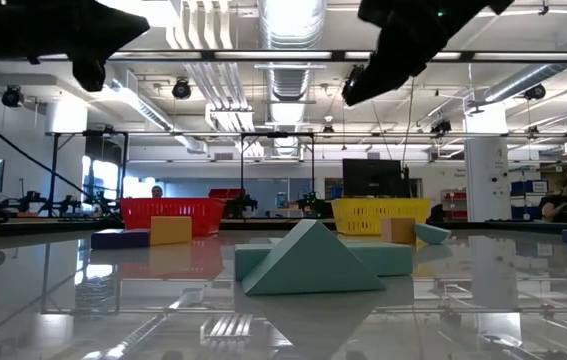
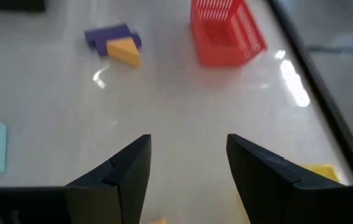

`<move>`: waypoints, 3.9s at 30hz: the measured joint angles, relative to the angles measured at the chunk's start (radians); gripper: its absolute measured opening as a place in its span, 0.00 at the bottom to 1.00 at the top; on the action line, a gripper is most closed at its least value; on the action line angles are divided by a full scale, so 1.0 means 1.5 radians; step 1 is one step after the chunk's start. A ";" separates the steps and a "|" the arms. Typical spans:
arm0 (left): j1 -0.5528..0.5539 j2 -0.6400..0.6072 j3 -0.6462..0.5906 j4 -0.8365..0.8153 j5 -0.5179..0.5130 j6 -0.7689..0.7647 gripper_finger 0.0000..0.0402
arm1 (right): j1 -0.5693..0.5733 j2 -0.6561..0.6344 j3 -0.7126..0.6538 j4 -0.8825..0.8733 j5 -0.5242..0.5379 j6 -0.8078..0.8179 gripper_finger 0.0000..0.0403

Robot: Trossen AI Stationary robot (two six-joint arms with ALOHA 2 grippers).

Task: Sort & place blocks by color
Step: Put the purple block into the black bin

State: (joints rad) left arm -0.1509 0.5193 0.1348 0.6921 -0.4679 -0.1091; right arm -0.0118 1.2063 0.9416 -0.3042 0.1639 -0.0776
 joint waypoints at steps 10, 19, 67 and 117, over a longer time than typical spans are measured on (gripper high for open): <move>-0.001 0.192 0.138 -0.254 0.000 -0.209 0.03 | 0.056 -0.108 -0.142 0.205 0.038 -0.017 0.50; -0.049 0.380 0.407 -0.857 0.023 -0.500 0.00 | 0.056 -0.171 -0.217 0.280 0.038 -0.049 0.50; -0.048 0.727 0.533 -1.038 0.203 -0.552 0.00 | 0.056 -0.253 -0.256 0.276 0.037 -0.113 0.50; -0.039 0.663 0.419 -0.968 0.169 -0.586 0.39 | 0.056 -0.253 -0.258 0.258 0.037 -0.105 0.50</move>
State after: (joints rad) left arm -0.2089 1.5134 0.7638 -0.7599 -0.2150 -0.9886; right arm 0.0715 0.8261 0.5541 0.0826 0.2192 -0.2356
